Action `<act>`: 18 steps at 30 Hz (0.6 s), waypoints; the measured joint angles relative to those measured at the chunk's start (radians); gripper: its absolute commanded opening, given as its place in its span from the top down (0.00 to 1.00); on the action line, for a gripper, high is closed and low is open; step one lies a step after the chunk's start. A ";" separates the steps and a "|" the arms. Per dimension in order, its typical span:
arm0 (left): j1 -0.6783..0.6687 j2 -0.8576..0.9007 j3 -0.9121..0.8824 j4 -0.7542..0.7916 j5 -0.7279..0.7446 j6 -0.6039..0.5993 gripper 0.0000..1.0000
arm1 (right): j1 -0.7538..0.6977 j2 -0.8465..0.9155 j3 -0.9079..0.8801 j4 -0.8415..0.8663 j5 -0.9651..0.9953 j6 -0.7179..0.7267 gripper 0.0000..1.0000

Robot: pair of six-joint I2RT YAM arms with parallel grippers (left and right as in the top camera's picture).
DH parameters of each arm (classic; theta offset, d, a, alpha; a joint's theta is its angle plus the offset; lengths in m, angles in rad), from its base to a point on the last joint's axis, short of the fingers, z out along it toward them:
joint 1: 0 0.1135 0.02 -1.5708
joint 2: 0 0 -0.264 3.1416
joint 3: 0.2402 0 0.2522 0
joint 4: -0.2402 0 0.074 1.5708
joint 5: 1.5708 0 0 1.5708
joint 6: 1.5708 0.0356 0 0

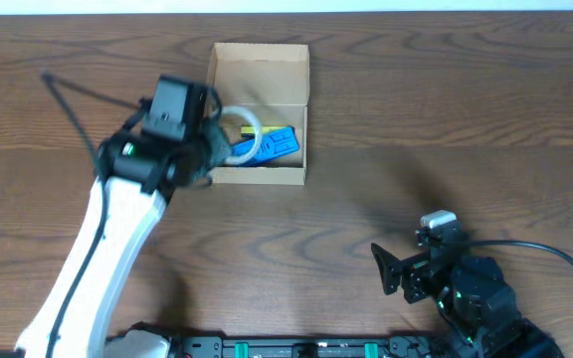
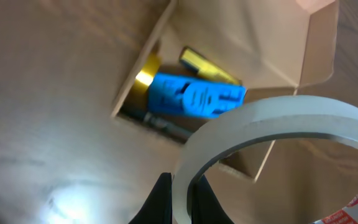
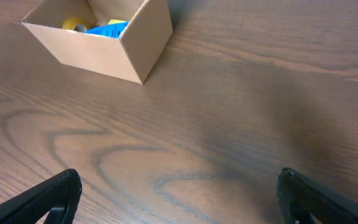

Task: Pack container
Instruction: 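Lift the clear tape roll with the left gripper and drop it into the box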

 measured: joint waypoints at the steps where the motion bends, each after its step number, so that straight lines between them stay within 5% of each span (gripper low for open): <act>1: 0.000 0.037 0.023 0.004 0.000 0.011 0.95 | 0.000 0.000 0.000 0.000 0.000 0.000 0.01; 18: 0.000 0.474 0.222 0.026 0.000 0.161 0.94 | 0.000 0.000 0.000 0.000 0.000 0.000 0.01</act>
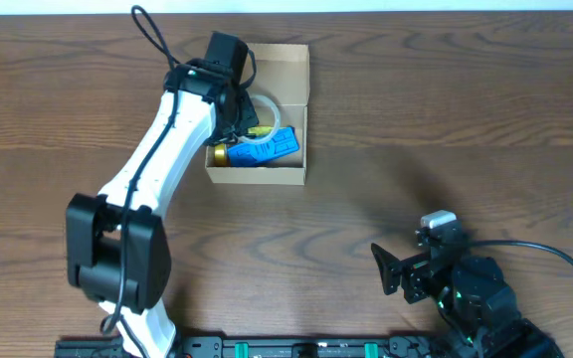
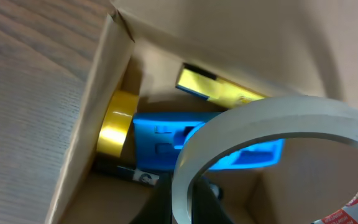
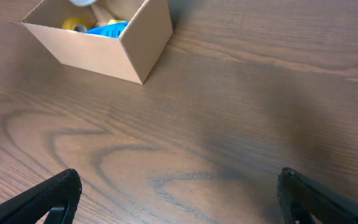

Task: Pack container
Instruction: 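Lift the clear tape roll with the left gripper and drop it into the box, then move both grippers to the box's lid flap at the back edge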

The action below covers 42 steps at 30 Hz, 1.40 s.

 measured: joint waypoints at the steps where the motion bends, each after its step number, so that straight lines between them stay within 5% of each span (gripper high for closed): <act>1: 0.000 0.011 0.000 0.000 0.000 0.008 0.94 | 0.000 0.000 0.000 0.000 0.000 0.000 0.01; 8: 0.000 0.057 0.000 0.001 -0.004 0.036 0.92 | 0.000 0.000 0.000 0.000 0.000 0.000 0.00; 12: 0.000 0.078 0.000 0.002 -0.014 0.045 0.80 | 0.000 0.000 0.000 0.000 0.000 0.000 0.01; 14: 0.000 0.083 0.000 0.003 -0.020 0.048 0.70 | 0.000 0.000 0.000 0.000 0.000 0.000 0.01; 16: 0.000 0.083 0.000 0.006 -0.024 0.047 0.45 | 0.000 0.000 0.000 0.000 0.000 0.000 0.01; 22: 0.000 0.083 0.000 0.006 -0.027 0.057 0.03 | 0.000 0.000 0.000 0.000 0.001 0.000 0.01; 32: -0.001 0.080 0.000 -0.010 -0.021 0.072 0.04 | 0.000 0.000 0.000 -0.013 0.002 0.000 0.01; 42: -0.001 -0.069 0.030 -0.021 0.013 0.098 0.03 | 0.000 0.038 0.032 0.156 -0.076 0.000 0.01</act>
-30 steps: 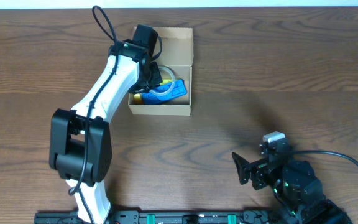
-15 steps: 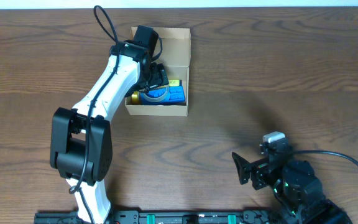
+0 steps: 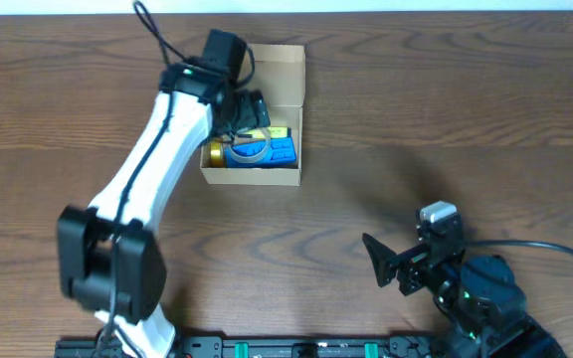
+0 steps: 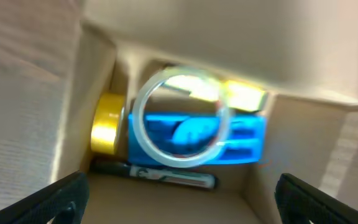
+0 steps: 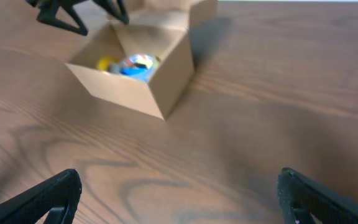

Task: Pack container
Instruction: 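Move both grippers to the box's lid flap at the back edge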

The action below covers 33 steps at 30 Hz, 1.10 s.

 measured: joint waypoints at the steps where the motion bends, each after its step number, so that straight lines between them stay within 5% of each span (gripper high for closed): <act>1: 0.000 -0.021 0.013 0.001 0.000 0.003 0.02 | 0.000 0.026 0.023 0.011 -0.004 0.000 0.01; 3: 0.002 -0.072 0.043 0.002 -0.001 0.015 0.00 | 0.000 0.096 0.085 0.021 -0.010 0.000 0.01; 9: 0.042 -0.177 0.090 0.016 -0.014 0.020 0.26 | -0.055 0.415 0.344 0.031 -0.018 -0.005 0.02; 15: 0.160 -0.182 0.091 0.045 -0.020 0.026 0.57 | -0.150 0.821 0.639 0.009 -0.027 -0.028 0.64; 19: 0.253 -0.171 0.091 0.089 -0.019 0.028 0.91 | -0.207 1.053 0.792 0.002 -0.031 -0.034 0.99; 33: 0.422 0.094 0.091 0.284 0.142 0.036 0.95 | -0.292 1.505 0.945 0.171 -0.232 0.051 0.99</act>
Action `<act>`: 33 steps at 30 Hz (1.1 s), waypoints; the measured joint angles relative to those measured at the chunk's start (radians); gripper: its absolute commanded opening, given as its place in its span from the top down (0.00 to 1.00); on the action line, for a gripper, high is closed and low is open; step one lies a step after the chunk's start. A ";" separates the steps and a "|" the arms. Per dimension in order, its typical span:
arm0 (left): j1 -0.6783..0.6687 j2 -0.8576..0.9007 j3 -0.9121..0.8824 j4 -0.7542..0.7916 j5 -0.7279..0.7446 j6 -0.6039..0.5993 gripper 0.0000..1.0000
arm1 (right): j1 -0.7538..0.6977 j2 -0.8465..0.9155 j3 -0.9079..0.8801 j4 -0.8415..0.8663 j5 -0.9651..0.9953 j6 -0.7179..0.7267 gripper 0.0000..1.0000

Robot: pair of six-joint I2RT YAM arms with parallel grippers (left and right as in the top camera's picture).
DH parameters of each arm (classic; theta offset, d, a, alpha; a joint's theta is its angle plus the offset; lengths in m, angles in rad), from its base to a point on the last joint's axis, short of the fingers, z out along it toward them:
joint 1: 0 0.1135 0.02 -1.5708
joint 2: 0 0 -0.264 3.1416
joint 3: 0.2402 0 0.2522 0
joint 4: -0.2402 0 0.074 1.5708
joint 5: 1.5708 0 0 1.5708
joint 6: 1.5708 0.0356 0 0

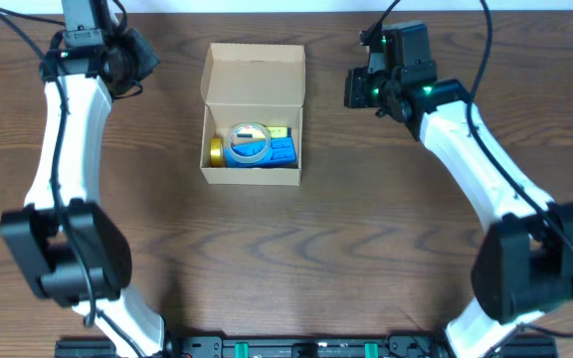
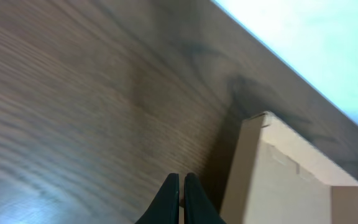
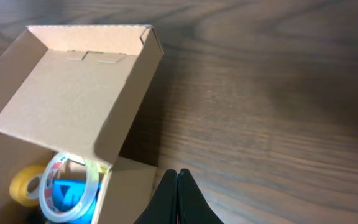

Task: Pack container
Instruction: 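Move both grippers to the box's lid flap at the back edge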

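The cardboard box stands open at mid table, its lid flap raised at the far side. Inside lie a clear tape ring on a blue item, a yellow roll and a yellow item. My left gripper is shut and empty, left of the flap; its wrist view shows the shut fingers beside the box wall. My right gripper is shut and empty, right of the flap; the tape ring shows below it.
Brown wooden table all round the box. The table's far edge runs just behind both grippers. Black cables trail from both arms at the back.
My left gripper was open over the box and is now shut, outside it at the far left. My right arm has come from the front right to the box's far right, now shut.
My left gripper was shut on the tape ring at the box's left edge, then held it over the contents. Then it was open and the ring lay on the blue item. Now both grippers flank the lid flap, shut and empty.
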 measured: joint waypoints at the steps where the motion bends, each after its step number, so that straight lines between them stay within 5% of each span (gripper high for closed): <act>1: 0.004 0.023 0.000 0.010 0.019 0.000 0.95 | -0.003 0.013 0.000 0.008 -0.013 0.009 0.99; 18: 0.018 0.258 0.000 0.105 0.314 -0.024 0.95 | -0.027 0.296 0.002 0.278 -0.297 0.219 0.99; 33: 0.018 0.403 0.000 0.307 0.558 -0.133 0.95 | -0.024 0.357 0.002 0.445 -0.363 0.298 0.99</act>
